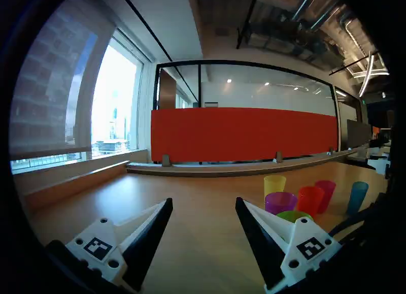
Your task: Pour water
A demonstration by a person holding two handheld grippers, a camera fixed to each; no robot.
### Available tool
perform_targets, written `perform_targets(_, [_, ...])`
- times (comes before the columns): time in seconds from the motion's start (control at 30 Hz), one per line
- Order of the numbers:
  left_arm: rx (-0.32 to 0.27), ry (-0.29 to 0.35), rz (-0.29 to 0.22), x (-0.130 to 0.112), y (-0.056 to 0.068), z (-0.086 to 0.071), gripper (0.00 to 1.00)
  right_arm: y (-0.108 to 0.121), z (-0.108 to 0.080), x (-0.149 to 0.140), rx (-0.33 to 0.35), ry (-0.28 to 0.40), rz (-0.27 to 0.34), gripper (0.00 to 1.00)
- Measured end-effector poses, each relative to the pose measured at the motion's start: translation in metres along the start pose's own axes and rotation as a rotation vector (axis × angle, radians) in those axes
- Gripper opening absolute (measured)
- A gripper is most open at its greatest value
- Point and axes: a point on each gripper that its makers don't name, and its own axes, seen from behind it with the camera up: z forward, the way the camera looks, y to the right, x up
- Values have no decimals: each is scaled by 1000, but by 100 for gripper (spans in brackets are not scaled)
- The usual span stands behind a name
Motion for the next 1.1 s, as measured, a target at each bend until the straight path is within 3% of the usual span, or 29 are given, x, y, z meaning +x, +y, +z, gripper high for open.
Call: perform_targets(1.1, [0,0,-1,-3,-1,1,92,0,0,1,0,0,0,99])
